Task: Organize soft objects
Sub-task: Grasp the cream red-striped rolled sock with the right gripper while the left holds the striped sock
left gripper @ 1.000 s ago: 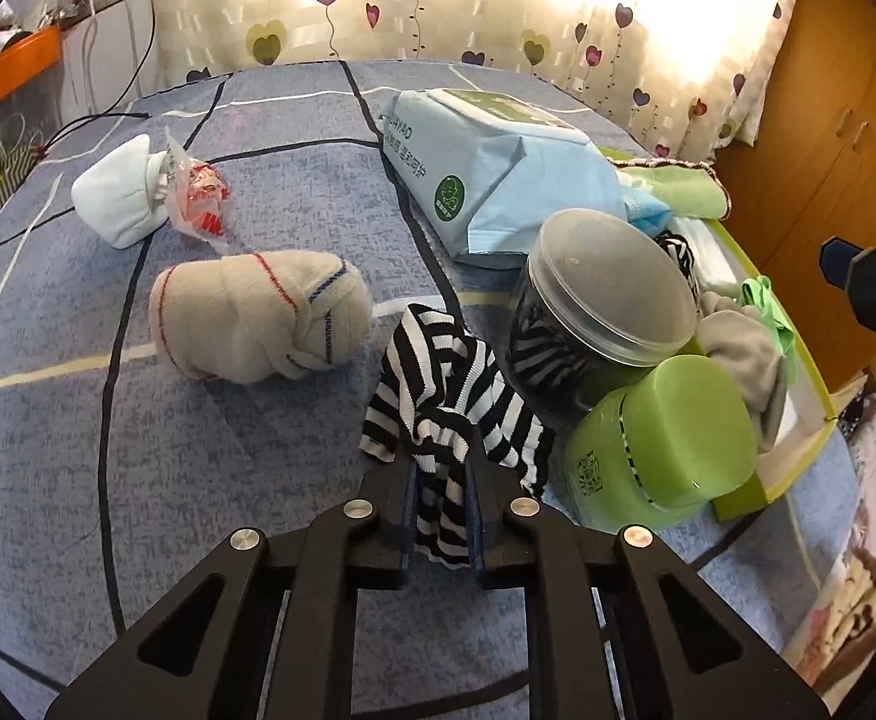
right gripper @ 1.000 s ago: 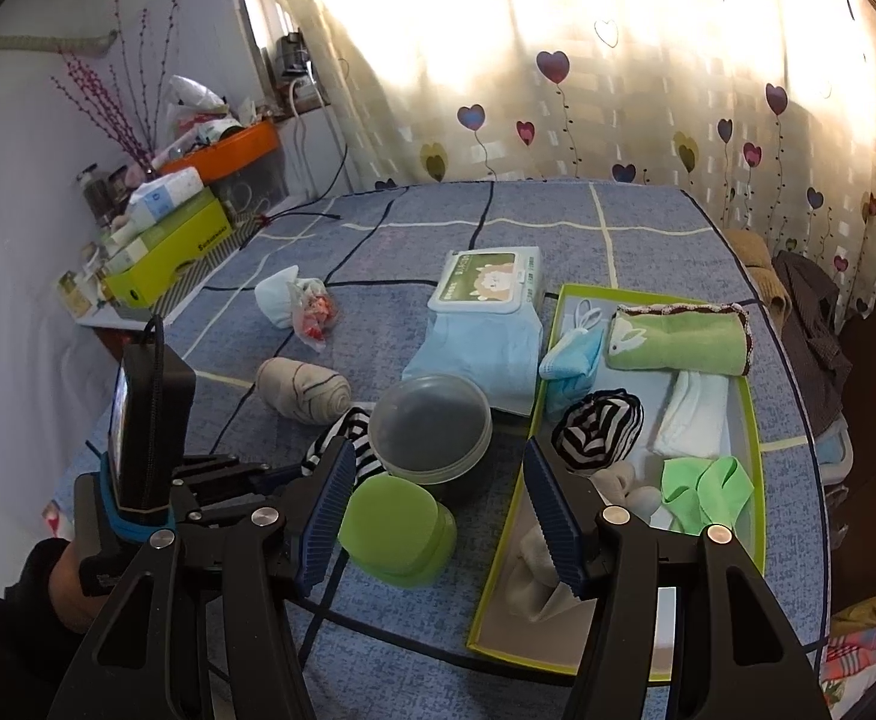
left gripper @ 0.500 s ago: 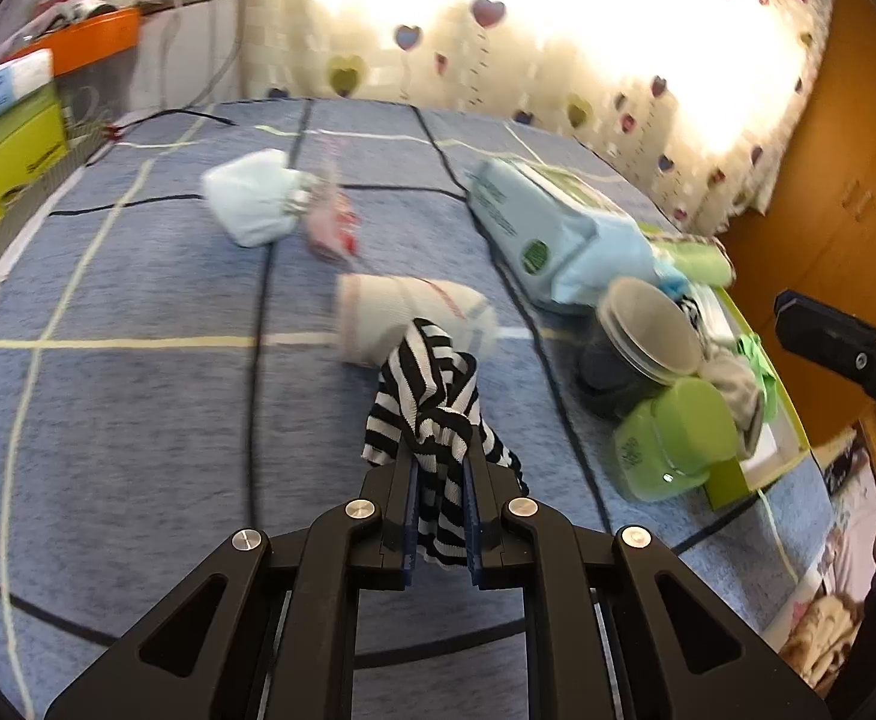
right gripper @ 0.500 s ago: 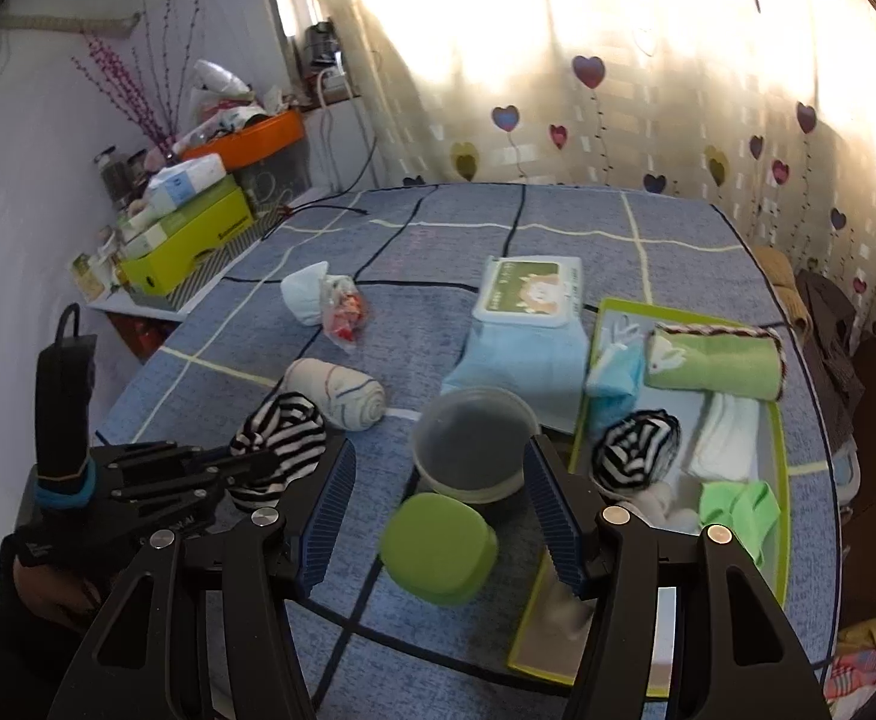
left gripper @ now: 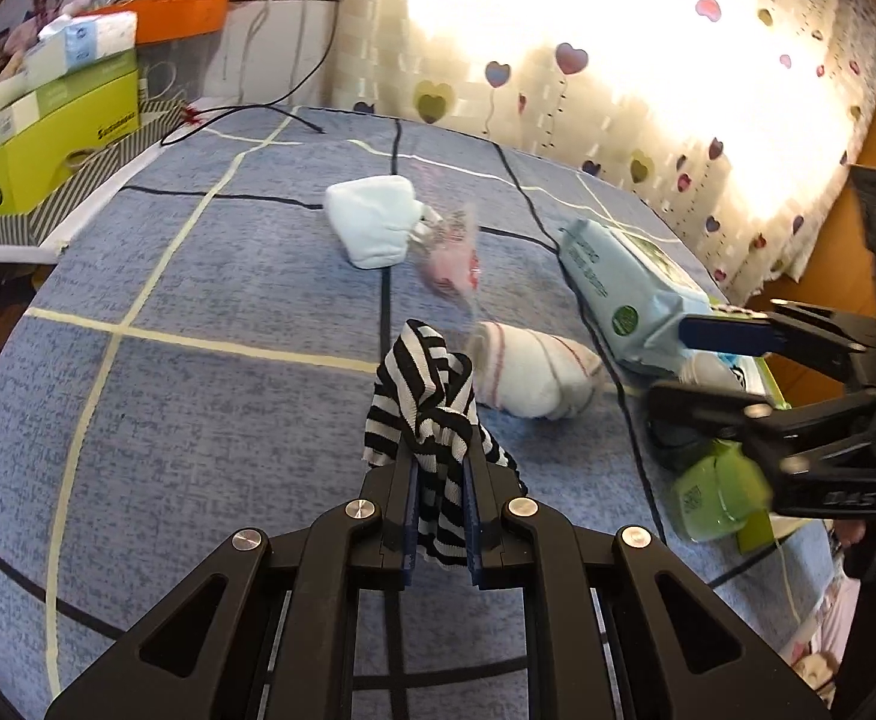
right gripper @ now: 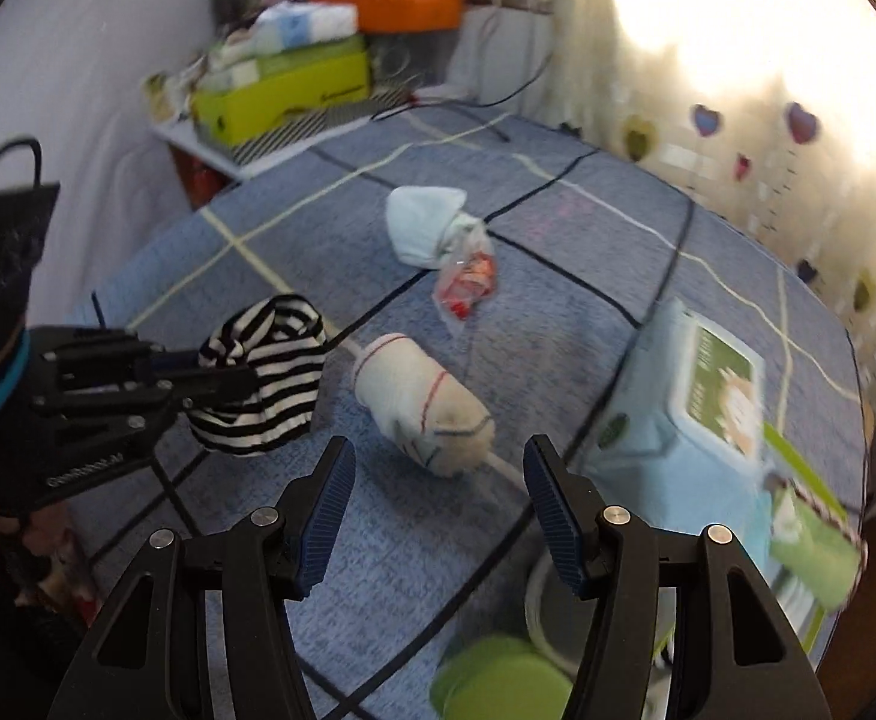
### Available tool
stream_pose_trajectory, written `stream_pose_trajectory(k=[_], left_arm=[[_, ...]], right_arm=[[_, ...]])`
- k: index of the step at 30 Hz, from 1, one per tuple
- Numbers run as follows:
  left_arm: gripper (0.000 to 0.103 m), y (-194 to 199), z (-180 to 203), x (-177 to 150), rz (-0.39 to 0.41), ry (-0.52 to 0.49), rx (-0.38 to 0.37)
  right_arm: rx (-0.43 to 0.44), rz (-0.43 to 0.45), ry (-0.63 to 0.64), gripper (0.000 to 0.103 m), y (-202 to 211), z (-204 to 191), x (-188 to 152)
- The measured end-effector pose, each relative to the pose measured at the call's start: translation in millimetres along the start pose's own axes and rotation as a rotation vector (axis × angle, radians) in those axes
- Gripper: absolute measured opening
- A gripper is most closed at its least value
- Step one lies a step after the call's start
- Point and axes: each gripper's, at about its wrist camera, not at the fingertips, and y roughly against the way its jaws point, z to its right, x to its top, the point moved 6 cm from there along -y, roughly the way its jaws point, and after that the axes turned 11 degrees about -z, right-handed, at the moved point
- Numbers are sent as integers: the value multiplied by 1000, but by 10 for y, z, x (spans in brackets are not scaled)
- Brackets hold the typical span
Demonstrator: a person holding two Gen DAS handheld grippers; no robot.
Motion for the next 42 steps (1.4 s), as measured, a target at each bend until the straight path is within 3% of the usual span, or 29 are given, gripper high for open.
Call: stream_pose_trajectory(k=[8,15,17,20,23,32,36,42], left_arm=[[12,-28,-151,41,5,25,-9],[12,-97,-161,68,-9,26,-18],[12,-97,-162,74,-9,28,-21],[12,-76,-147,85,-4,26,-20],[12,-43,-122,103,5,24,-24],[12,227,93,221,68,2,-24],[12,323,303,266,87,-29,-37],[12,396,667,319,98,-85,-72]], right_arm=[[-39,-139,133,58,-537,-11,269],[15,-201,197,59,-730,-100,345],[24,-204,195,51,-747,-120,351],[30,-187,185,48,-715,-132,347],[32,-146,139,48,-618,-117,338],[83,107,-98,47,103,4,227],[105,196,-200,47,381,92,54],[72,281,-317,47,744,284,-315]])
